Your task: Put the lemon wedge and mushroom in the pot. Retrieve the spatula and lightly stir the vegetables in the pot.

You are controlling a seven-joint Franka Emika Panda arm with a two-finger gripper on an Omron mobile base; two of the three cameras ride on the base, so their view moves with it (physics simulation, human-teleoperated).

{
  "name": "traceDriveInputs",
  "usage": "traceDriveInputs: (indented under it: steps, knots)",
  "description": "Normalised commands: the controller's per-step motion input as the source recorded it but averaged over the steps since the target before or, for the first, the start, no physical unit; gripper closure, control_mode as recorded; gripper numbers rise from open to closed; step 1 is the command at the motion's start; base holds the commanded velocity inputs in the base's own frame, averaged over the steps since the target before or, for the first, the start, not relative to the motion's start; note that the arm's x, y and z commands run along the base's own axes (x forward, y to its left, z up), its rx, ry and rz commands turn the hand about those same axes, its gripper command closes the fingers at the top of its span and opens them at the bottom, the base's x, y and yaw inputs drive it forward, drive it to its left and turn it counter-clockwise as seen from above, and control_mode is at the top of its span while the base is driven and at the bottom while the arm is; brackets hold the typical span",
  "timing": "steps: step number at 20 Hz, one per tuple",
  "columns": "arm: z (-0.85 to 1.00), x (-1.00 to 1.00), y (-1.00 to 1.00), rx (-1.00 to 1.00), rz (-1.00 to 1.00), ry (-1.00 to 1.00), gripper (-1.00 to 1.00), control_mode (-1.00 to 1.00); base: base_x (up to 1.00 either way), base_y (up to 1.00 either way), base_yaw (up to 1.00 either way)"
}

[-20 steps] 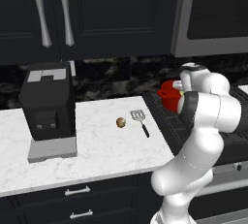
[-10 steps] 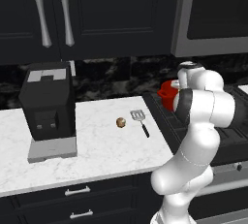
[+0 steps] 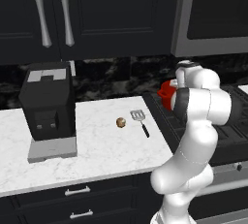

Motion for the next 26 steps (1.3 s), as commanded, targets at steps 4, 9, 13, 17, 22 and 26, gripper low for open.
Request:
traceDriveInputs:
  steps: [4, 9, 13, 17, 22, 26]
  knots:
    - [0.02, -0.48, -0.04, 0.00, 0.00, -0.17, -1.00, -1.00, 0.00, 0.00, 0.00]
    - [0.42, -0.94, 0.00, 0.00, 0.00, -0.25, -1.00, -1.00, 0.00, 0.00, 0.00]
    - [0.67, -1.00, 0.12, 0.00, 0.00, -0.05, -1.00, -1.00, 0.00, 0.00, 0.00]
    - [0.97, -0.93, 0.51, 0.00, 0.00, 0.14, -1.00, -1.00, 0.00, 0.00, 0.00]
    - [0.95, -0.55, 0.75, 0.00, 0.00, 0.34, -1.00, -1.00, 0.00, 0.00, 0.00]
    - [0.80, -0.27, 0.84, 0.00, 0.00, 0.40, -1.00, -1.00, 0.00, 0.00, 0.00]
